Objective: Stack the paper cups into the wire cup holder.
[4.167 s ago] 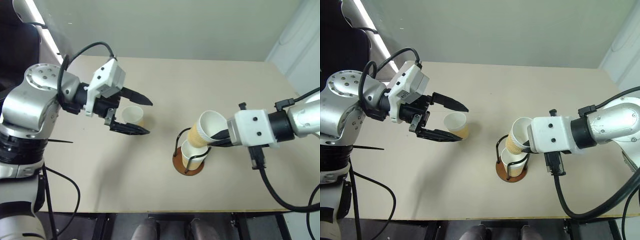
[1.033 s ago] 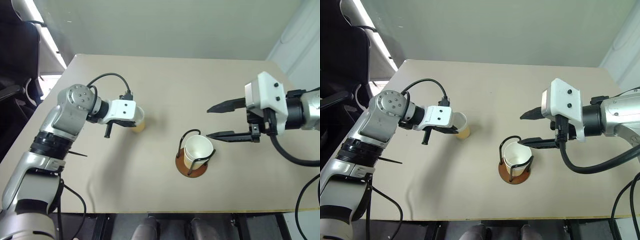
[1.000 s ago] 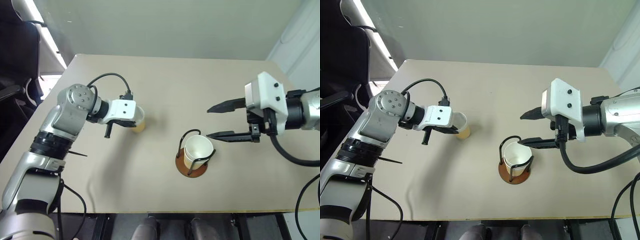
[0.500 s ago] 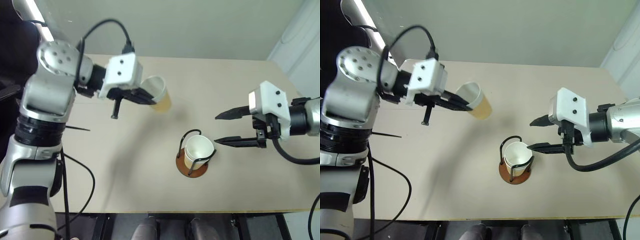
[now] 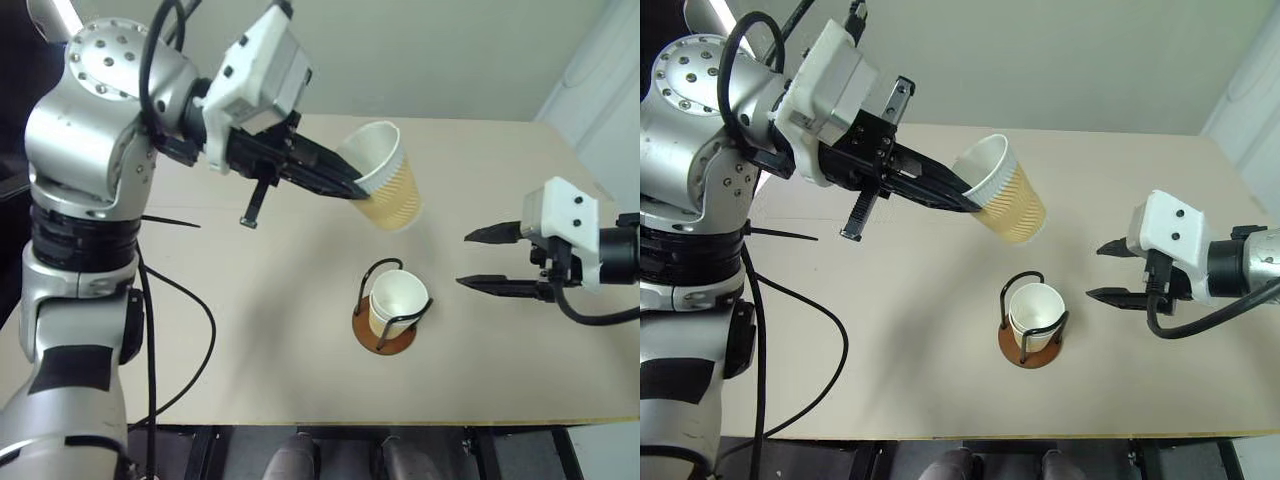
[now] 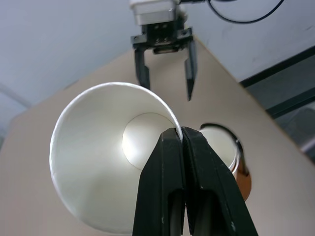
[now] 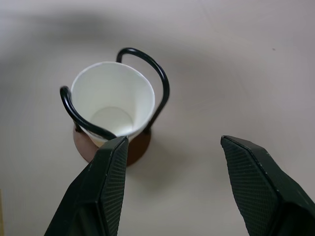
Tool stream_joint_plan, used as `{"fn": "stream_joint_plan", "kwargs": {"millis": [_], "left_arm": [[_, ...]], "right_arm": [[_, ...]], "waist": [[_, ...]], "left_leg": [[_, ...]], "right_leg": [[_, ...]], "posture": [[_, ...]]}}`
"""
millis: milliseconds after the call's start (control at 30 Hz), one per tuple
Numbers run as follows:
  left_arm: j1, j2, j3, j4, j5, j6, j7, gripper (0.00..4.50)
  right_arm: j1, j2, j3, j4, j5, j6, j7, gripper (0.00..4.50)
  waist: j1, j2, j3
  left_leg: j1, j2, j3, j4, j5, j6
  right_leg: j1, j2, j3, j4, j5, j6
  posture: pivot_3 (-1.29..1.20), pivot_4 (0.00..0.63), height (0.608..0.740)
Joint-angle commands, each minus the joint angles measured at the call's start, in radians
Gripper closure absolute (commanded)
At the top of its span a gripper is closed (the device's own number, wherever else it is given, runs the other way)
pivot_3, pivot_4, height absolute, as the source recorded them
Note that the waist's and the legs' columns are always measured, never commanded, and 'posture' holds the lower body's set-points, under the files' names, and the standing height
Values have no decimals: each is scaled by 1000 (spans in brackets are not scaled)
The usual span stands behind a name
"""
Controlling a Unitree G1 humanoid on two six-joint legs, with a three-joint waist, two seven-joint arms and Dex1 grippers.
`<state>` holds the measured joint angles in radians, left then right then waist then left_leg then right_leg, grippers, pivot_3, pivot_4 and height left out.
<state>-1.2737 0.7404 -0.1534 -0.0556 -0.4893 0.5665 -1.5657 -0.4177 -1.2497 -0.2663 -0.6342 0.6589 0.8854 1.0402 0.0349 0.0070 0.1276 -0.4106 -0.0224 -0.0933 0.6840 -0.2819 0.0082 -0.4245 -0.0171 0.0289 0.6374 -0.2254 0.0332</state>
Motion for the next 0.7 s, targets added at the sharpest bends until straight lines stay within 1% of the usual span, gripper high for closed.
{"fn": "stream_joint_plan", "kwargs": {"millis": [33, 233, 300, 433, 533, 700], "left_arm": [[-30, -9, -26, 13, -19, -6, -45, 4434], [-41, -33, -97, 34, -26, -42, -49, 4434], [-42, -45, -111, 36, -28, -43, -49, 4434], [-42, -57, -143, 49, -36, -59, -49, 4434], [-46, -61, -176, 52, -50, -79, -49, 4434], [-56, -59, -253, 65, -54, -136, -49, 4434]], "right_arm": [[45, -33, -105, -29, 8, 1, 22, 1450], [123, -48, -246, -53, 46, 44, 59, 1450], [104, -47, -292, -50, 91, 78, 49, 1450], [15, -75, -361, -19, 198, 162, 6, 1450], [-38, -98, -385, -10, 267, 209, -30, 1450], [-40, -108, -393, -33, 321, 239, -70, 1450]], "waist": [[2, 0, 0], [3, 0, 0], [3, 0, 0], [2, 0, 0], [3, 0, 0], [4, 0, 0]], "left_leg": [[0, 0, 0, 0, 0, 0], [0, 0, 0, 0, 0, 0], [0, 0, 0, 0, 0, 0], [0, 0, 1, 1, 0, 0], [1, 0, 1, 0, 0, 0], [1, 0, 1, 1, 0, 1]], "right_leg": [[0, 0, 0, 0, 0, 0], [1, 0, 0, -1, 1, 1], [1, 0, 0, -1, 1, 1], [1, 0, 0, -1, 1, 1], [1, 0, 0, 0, 1, 1], [2, 0, 1, -1, 0, 2]], "posture": [[0, 150, 740], [0, 150, 740], [0, 150, 740], [0, 150, 740], [0, 150, 740], [0, 150, 740]]}}
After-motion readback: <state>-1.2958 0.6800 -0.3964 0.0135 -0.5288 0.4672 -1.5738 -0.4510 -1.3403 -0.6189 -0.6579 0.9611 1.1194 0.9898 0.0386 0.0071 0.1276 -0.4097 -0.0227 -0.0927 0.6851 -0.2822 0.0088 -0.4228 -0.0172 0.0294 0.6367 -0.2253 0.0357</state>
